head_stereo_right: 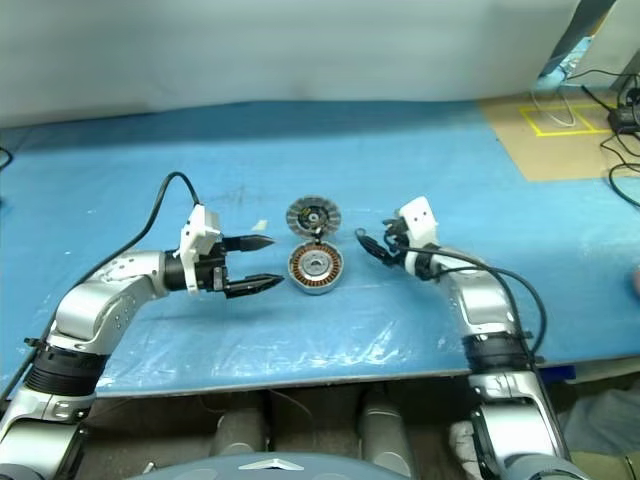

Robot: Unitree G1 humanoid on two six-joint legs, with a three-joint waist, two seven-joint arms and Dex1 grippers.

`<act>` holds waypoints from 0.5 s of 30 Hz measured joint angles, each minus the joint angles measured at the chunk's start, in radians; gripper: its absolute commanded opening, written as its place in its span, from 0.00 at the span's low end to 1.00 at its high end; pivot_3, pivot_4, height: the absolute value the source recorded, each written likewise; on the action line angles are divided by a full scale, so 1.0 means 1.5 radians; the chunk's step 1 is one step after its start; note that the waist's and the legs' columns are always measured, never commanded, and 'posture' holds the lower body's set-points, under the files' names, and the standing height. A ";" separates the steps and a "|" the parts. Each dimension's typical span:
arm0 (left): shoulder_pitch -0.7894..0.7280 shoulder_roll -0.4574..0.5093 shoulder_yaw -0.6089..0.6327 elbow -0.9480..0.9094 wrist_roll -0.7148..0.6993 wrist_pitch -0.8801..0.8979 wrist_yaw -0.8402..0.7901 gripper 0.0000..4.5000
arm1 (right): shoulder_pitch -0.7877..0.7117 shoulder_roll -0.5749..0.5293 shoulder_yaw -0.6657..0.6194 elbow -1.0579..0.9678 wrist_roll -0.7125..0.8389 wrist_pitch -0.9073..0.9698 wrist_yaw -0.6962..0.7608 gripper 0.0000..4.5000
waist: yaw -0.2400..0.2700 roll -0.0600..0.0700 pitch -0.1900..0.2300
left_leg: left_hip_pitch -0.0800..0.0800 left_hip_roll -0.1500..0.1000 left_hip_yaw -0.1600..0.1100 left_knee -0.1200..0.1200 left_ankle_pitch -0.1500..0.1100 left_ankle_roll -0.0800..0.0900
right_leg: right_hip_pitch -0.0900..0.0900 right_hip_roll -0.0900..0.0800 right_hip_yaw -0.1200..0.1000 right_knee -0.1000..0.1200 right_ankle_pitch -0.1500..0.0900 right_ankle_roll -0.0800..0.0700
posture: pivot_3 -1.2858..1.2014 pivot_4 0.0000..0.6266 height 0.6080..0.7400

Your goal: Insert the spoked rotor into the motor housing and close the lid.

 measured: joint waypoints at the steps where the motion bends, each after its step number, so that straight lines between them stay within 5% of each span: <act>1: -0.001 0.000 0.001 -0.003 0.000 0.003 0.003 1.00 | -0.015 0.006 0.006 0.030 -0.006 -0.017 0.001 0.83 | 0.001 0.000 0.000 | 0.000 0.000 0.000 0.000 0.000 0.000 | 0.000 0.000 0.000 0.000 0.000 0.000 | 0.52 0.24 1.00; 15: 0.013 -0.002 0.008 -0.083 -0.018 0.058 0.063 1.00 | -0.062 0.008 0.019 0.195 -0.045 -0.142 0.022 0.83 | 0.000 0.000 0.000 | 0.000 0.000 0.000 0.001 0.000 0.000 | 0.000 0.000 0.000 0.000 0.000 0.000 | 0.52 0.24 1.00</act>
